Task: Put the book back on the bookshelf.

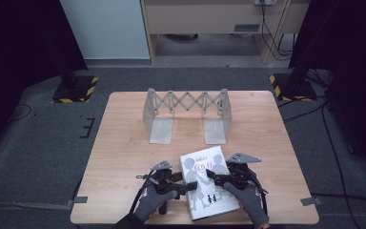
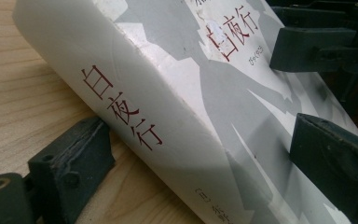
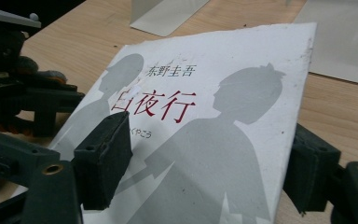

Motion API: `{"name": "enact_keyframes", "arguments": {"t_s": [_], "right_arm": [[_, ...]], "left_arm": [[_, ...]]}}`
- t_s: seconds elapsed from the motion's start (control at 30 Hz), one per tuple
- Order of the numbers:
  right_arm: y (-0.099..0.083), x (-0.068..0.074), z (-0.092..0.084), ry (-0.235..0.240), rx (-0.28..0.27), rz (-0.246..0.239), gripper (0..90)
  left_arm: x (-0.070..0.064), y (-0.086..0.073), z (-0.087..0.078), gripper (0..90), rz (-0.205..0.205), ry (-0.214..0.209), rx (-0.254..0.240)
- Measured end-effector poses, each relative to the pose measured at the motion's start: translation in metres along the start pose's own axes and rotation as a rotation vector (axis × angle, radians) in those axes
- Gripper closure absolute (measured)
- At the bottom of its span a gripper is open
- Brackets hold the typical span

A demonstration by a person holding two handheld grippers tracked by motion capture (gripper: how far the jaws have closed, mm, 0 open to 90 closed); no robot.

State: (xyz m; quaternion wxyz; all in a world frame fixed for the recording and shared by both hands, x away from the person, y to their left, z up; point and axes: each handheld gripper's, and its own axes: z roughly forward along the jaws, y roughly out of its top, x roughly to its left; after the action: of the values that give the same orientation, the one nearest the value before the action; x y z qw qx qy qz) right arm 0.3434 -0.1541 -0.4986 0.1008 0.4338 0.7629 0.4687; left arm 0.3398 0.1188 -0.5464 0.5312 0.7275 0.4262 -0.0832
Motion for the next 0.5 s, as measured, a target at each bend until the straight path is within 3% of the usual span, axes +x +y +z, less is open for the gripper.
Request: {"name": "enact_keyframes", "arguments": {"t_s": [0.3, 0.5], "right_arm": [[-0.008, -0.011, 0.005, -0.044, 0.035, 0.014, 19.1], [-0.011, -0.016, 0.005, -0.029, 0.038, 0.054, 15.2]], "left_arm": [[-0.002, 0.000, 0.000, 8.2, 0.014, 0.027, 0.007], [-0.002, 0.001, 0.001, 8.2, 0.014, 0.026, 0.006]]}}
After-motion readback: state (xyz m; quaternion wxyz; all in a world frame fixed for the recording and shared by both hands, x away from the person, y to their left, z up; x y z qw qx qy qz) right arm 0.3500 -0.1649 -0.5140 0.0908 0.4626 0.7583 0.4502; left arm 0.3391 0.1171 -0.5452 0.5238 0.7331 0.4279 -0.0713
